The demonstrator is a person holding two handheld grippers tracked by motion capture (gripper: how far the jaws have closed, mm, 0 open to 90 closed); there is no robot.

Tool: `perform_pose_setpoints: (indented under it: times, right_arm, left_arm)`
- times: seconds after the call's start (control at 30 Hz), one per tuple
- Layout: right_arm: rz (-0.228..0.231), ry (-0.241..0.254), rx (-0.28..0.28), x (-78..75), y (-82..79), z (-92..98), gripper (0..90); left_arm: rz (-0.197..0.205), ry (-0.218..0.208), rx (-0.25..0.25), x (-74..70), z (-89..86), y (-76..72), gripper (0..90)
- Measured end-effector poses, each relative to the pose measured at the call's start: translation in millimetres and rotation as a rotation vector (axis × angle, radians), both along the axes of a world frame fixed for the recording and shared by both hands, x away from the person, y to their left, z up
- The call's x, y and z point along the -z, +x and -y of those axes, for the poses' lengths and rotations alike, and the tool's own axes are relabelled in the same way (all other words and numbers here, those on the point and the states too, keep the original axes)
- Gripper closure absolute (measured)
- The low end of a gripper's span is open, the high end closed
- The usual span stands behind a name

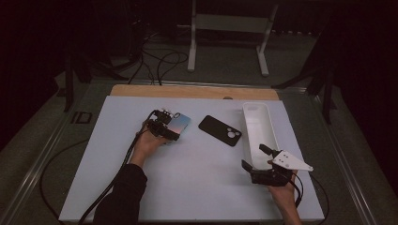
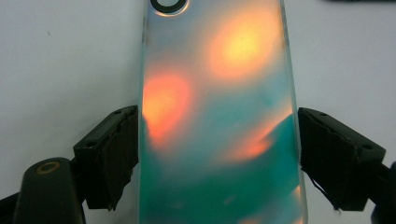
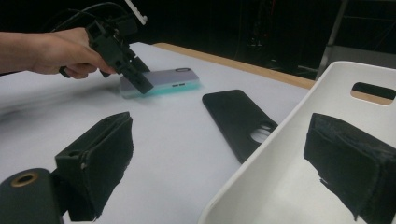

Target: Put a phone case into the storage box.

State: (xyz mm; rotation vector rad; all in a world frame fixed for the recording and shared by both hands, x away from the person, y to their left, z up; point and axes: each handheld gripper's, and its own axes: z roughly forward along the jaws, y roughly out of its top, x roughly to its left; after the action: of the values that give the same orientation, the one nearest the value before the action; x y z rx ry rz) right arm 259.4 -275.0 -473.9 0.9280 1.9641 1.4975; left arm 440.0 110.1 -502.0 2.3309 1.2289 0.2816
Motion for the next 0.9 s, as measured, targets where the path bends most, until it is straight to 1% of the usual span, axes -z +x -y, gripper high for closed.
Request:
perform_pose_setpoints:
  times: [0.07, 0.1, 0.13, 0.33, 0.37, 0.4, 0.43, 0.5, 0.53, 0.57, 0.6, 0.63, 0.67, 0.7, 0.73, 0.77, 0.8, 0.87, 0.9]
  right_arm:
    - [0.000, 0.000, 0.000, -0.1, 0.0, 0.3, 8.2]
    - [0.000, 0.001, 0.000, -0.2, 0.1, 0.3, 8.2]
    - [0.000, 0.001, 0.000, -0.2, 0.1, 0.3, 8.2]
    - [-0.001, 0.002, 0.004, -0.6, 0.2, 0.4, 8.2]
    - [0.000, 0.003, 0.003, -0.6, 0.3, 0.5, 8.2]
    - [-0.001, 0.005, 0.004, -0.6, 0.4, 0.4, 8.2]
    - [-0.001, 0.005, 0.004, -0.6, 0.4, 0.4, 8.2]
    - [-0.003, 0.005, 0.004, -0.5, 0.6, 0.2, 8.2]
    - [-0.004, 0.003, 0.003, -0.6, 0.6, 0.0, 8.2]
    - [-0.005, 0.002, 0.003, -0.5, 0.7, -0.2, 8.2]
    - [-0.006, 0.002, 0.003, -0.4, 0.9, -0.4, 8.2]
    - [-0.006, 0.002, 0.003, -0.4, 0.9, -0.4, 8.2]
    - [-0.007, 0.000, 0.002, -0.4, 1.2, -0.7, 8.2]
    - [-0.007, 0.000, 0.002, -0.4, 1.2, -0.7, 8.2]
    - [-0.009, 0.002, 0.002, -0.5, 1.2, -1.0, 8.2]
    - [-0.009, 0.002, 0.002, -0.5, 1.2, -1.0, 8.2]
    - [-0.014, 0.007, -0.002, -2.4, 1.6, -1.5, 8.2]
    - [-0.018, 0.009, -0.003, -4.2, 2.0, -2.1, 8.2]
    - [-0.018, 0.009, -0.003, -4.2, 2.0, -2.1, 8.2]
  left_arm:
    - [0.020, -0.004, -0.002, -4.8, 0.4, -2.1, 17.1]
    - [0.022, -0.015, 0.004, -7.3, -0.2, -2.8, 17.1]
    - [0.022, -0.015, 0.004, -7.3, -0.2, -2.8, 17.1]
    - [0.073, -0.028, 0.009, -24.6, -4.1, -11.8, 17.0]
    - [0.073, -0.028, 0.009, -24.6, -4.1, -11.8, 17.1]
    - [0.086, -0.036, 0.010, -29.4, -6.0, -14.7, 17.0]
    - [0.086, -0.036, 0.010, -29.4, -6.0, -14.7, 17.0]
    - [0.111, -0.047, 0.017, -36.5, -8.3, -19.6, 17.0]
    - [0.111, -0.047, 0.017, -36.5, -8.3, -19.6, 17.0]
    - [0.130, -0.054, 0.022, -41.2, -9.9, -23.5, 17.0]
    - [0.139, -0.060, 0.024, -43.4, -10.8, -25.6, 17.0]
    - [0.139, -0.060, 0.024, -43.4, -10.8, -25.6, 17.0]
    - [0.155, -0.069, 0.029, -47.6, -12.2, -29.7, 17.0]
    - [0.155, -0.069, 0.029, -47.6, -12.2, -29.7, 17.0]
    - [0.169, -0.073, 0.030, -50.0, -12.6, -32.5, 17.0]
    - [0.169, -0.073, 0.030, -50.0, -12.6, -32.5, 17.0]
    - [0.195, -0.083, 0.041, -55.7, -13.4, -39.4, 17.0]
    - [0.214, -0.091, 0.052, -59.4, -13.5, -43.8, 17.0]
    - [0.214, -0.091, 0.052, -59.4, -13.5, -43.8, 17.0]
